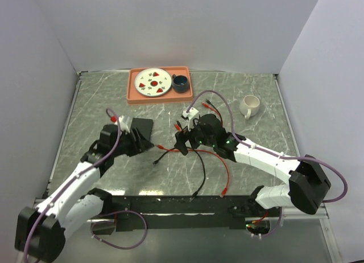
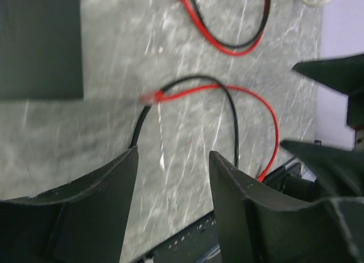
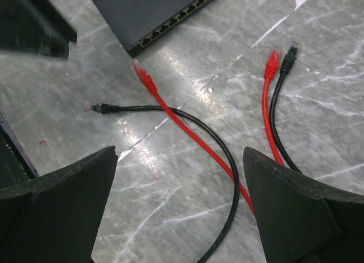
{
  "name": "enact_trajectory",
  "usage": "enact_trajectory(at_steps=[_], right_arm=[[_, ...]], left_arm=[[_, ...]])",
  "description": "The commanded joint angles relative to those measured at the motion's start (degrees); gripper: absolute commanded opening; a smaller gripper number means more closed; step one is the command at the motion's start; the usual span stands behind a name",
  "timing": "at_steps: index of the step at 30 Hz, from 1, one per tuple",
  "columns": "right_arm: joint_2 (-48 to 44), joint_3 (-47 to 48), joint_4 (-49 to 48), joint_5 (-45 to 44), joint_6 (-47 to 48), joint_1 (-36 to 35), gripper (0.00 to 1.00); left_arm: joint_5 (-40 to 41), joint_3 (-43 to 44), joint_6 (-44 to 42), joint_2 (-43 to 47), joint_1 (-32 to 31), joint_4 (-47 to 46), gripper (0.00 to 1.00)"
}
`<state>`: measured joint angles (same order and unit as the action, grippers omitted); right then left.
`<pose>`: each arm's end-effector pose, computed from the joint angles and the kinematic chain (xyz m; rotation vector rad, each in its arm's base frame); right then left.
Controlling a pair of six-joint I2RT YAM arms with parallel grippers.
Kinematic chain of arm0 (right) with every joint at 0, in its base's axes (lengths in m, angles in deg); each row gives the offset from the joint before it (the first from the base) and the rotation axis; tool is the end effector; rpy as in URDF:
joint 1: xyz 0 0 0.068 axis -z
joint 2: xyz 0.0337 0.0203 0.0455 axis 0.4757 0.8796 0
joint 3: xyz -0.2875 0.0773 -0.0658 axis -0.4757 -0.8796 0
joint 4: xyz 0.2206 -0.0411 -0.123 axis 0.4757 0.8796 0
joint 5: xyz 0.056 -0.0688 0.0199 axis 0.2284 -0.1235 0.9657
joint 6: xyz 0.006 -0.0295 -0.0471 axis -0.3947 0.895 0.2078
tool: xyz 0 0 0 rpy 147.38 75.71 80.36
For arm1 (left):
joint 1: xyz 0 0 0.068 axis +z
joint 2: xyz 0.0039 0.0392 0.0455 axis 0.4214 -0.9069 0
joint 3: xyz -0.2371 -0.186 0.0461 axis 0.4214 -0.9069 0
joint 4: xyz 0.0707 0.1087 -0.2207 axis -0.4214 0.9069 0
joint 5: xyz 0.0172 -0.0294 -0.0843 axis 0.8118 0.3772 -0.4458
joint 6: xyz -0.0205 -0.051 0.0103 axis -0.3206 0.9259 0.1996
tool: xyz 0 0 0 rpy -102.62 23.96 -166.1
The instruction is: Insert the plug into the switch port
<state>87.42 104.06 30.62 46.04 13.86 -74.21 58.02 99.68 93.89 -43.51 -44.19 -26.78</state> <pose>0.1901 0.2044 0.2889 -0.8742 1.9578 0.6790 0.1617 -0.0698 0.2563 -0.2539 2.2721 -0.9551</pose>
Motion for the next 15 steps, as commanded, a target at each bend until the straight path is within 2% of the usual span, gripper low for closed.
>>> enact_trajectory(at_steps=[1,8,15], right_arm=[[-0.9,-1.0,-4.8,1.4,-1.1,-0.5,1.0],[-0.4,-1.0,-5.0,1.9,-1.1,-0.5,1.0],[-0.6,-0.7,-4.5,1.5,-0.9,-0.5,1.0]], left_arm=[[2.0,-5.5,6.3,7.4,-1.9,-0.4,0.58],[4.6,-11.8,9.0,8.6,-5.3,-2.1,0.57],[9.0,-14.0,9.1,4.0,-7.6,-5.7,0.47]])
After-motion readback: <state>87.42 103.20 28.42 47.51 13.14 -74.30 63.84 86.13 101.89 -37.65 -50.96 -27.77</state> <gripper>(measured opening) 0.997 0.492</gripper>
